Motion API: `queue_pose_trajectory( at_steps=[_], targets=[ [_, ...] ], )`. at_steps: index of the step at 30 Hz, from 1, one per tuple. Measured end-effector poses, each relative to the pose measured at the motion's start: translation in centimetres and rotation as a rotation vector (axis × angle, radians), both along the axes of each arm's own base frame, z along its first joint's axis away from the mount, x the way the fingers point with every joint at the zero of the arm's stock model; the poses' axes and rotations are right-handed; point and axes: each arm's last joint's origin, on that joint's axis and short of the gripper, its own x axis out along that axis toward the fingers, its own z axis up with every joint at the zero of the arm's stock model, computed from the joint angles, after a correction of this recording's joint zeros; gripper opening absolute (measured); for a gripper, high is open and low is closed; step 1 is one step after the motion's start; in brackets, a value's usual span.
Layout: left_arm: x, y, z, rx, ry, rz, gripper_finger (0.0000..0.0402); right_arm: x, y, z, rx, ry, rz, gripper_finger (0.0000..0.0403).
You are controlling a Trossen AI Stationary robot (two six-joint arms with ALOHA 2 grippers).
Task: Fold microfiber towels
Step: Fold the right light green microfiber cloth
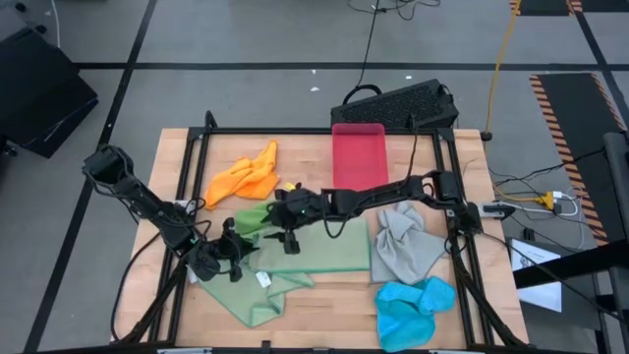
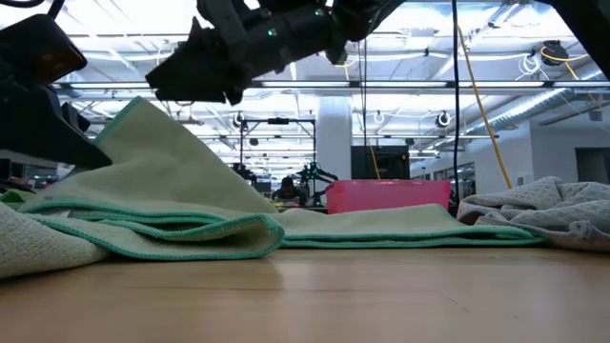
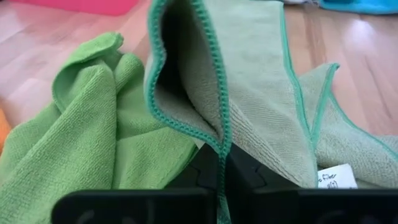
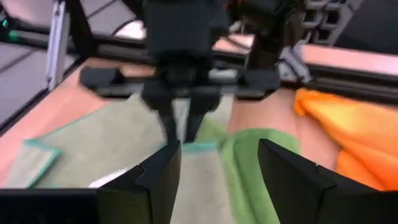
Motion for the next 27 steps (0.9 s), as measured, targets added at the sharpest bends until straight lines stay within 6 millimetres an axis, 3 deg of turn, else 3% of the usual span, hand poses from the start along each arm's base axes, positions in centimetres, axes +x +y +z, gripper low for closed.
queue_pose_trajectory(
  at_steps=[27],
  targets=[
    [0.9,-0.6,1.3,0.142,-0.079,-0.106,0.0006,1.0,-0.8,-1.9,0.103,-0.05,0.06,0.0209]
  ],
)
